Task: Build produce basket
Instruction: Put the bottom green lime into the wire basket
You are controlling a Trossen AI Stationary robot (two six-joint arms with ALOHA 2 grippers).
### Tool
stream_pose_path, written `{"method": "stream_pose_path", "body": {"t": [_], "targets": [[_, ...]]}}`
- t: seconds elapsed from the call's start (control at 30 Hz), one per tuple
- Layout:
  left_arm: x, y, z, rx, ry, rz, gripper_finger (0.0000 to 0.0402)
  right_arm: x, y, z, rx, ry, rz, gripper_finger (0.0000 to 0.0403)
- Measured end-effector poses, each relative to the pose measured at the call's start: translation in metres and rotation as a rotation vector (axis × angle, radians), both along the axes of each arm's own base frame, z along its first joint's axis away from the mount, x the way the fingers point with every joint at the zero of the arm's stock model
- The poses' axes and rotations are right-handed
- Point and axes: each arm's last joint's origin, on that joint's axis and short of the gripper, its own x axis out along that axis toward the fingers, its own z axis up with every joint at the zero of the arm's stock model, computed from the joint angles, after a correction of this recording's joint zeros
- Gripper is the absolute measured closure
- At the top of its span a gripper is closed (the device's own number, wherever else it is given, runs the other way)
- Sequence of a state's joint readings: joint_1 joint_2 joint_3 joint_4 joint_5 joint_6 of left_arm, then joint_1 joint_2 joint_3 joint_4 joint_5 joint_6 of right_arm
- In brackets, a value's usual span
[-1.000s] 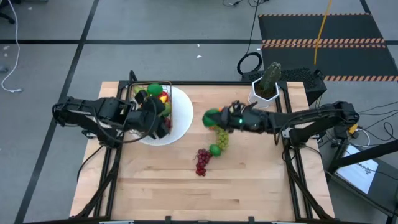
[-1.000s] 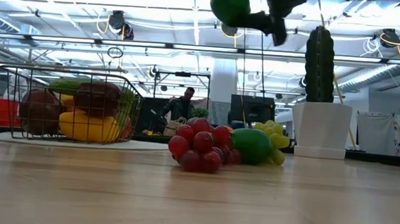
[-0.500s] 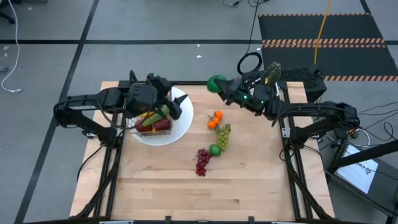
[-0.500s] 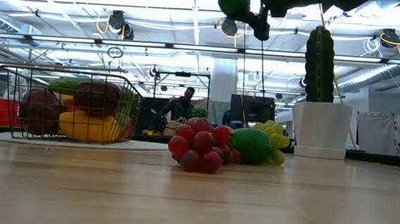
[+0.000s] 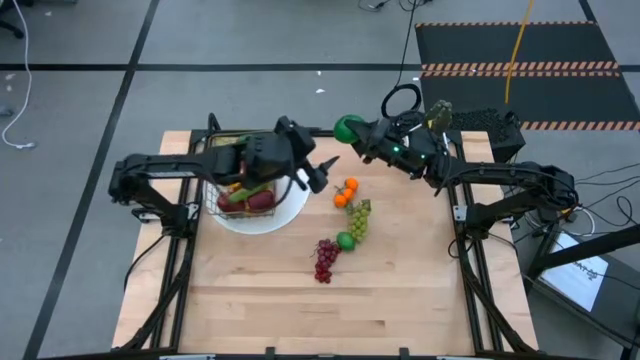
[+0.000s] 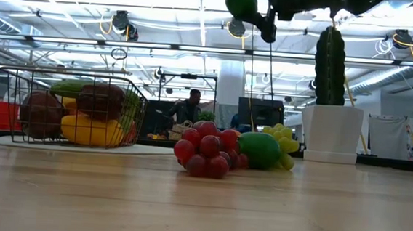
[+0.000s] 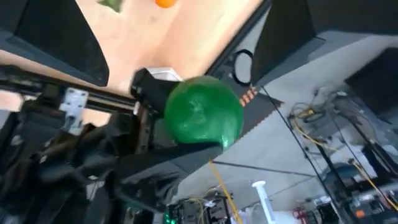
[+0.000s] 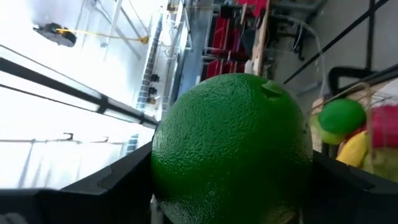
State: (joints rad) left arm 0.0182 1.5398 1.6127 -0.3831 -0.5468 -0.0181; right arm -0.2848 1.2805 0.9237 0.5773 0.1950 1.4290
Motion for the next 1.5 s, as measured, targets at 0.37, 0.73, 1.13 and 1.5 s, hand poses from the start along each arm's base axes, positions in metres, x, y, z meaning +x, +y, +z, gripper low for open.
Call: {"method": "stream_pose_path", "body": {"t": [0.37,0.73,1.13,1.5], "targets": [[0.018,0.027,-0.010,0.050,-0.009,0.058,0.0010,0.001,0.002,0.001,0.043,-0.038,0.075,0.0093],[0.030,0.033,-0.020,0.026,-0.009,-0.034,0.0011,0.001,0.002,0.000,0.036,-0.019,0.076,0.0093],[0.045,0.040,-0.036,0.013,0.007,-0.032,0.0011,0.002,0.003,-0.003,0.030,0.013,0.127,0.0093],[0.044,0.050,-0.036,0.014,0.008,-0.043,0.0017,0.001,0.001,-0.003,0.013,0.024,0.140,0.0093]]}}
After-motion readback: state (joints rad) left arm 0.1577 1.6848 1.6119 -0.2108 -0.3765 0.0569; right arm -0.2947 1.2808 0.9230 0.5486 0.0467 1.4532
